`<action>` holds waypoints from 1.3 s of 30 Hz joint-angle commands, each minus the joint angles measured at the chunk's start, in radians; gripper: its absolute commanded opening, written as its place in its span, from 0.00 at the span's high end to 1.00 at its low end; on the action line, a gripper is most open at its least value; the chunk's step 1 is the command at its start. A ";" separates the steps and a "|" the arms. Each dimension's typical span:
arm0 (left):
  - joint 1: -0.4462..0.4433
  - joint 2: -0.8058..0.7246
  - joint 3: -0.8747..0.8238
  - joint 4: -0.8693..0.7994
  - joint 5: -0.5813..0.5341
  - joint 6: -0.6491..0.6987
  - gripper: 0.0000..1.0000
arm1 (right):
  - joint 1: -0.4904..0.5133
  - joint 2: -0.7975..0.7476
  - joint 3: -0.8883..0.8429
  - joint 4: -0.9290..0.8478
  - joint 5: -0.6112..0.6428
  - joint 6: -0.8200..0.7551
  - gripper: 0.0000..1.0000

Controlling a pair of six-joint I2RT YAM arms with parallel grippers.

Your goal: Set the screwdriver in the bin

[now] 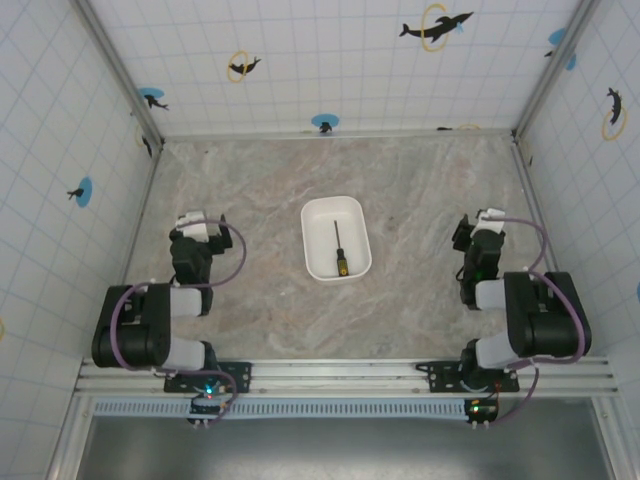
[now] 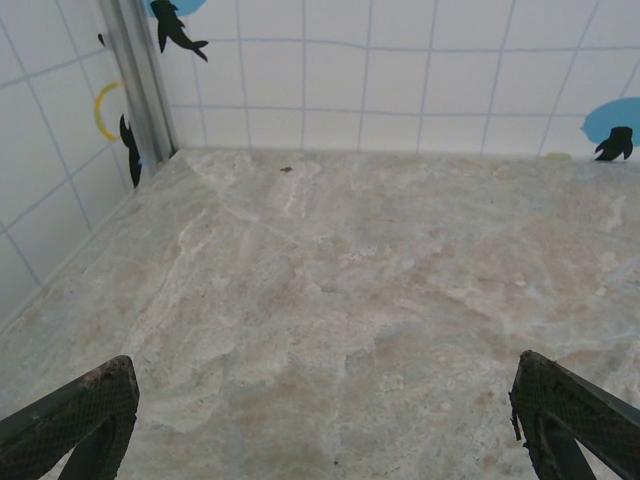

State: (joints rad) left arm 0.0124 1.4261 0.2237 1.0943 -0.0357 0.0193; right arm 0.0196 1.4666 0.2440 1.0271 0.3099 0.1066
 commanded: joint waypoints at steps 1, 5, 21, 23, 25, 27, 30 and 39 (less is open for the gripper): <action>0.005 0.040 0.033 0.042 0.013 -0.001 0.03 | 0.001 -0.006 0.048 0.004 -0.009 -0.004 0.31; -0.017 0.063 0.049 0.032 -0.005 0.021 0.02 | 0.005 0.000 0.065 -0.019 -0.018 -0.013 0.30; -0.012 0.089 0.031 0.084 0.016 0.024 0.02 | 0.011 0.005 0.067 -0.018 -0.006 -0.018 0.01; -0.013 0.088 0.032 0.081 0.017 0.024 0.02 | 0.012 0.005 0.067 -0.018 -0.006 -0.018 0.01; -0.013 0.088 0.032 0.083 0.017 0.025 0.02 | 0.011 0.005 0.067 -0.019 -0.006 -0.018 0.01; -0.013 0.086 0.030 0.085 0.016 0.025 0.02 | 0.010 0.005 0.067 -0.018 -0.006 -0.018 0.01; -0.015 0.087 0.028 0.087 0.016 0.025 0.02 | 0.011 0.005 0.067 -0.018 -0.005 -0.019 0.01; -0.013 0.085 0.028 0.088 0.016 0.027 0.02 | 0.020 0.003 0.067 -0.019 0.007 -0.023 0.01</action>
State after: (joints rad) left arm -0.0010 1.5021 0.2554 1.1393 -0.0330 0.0299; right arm 0.0338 1.4696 0.2852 0.9924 0.2989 0.0895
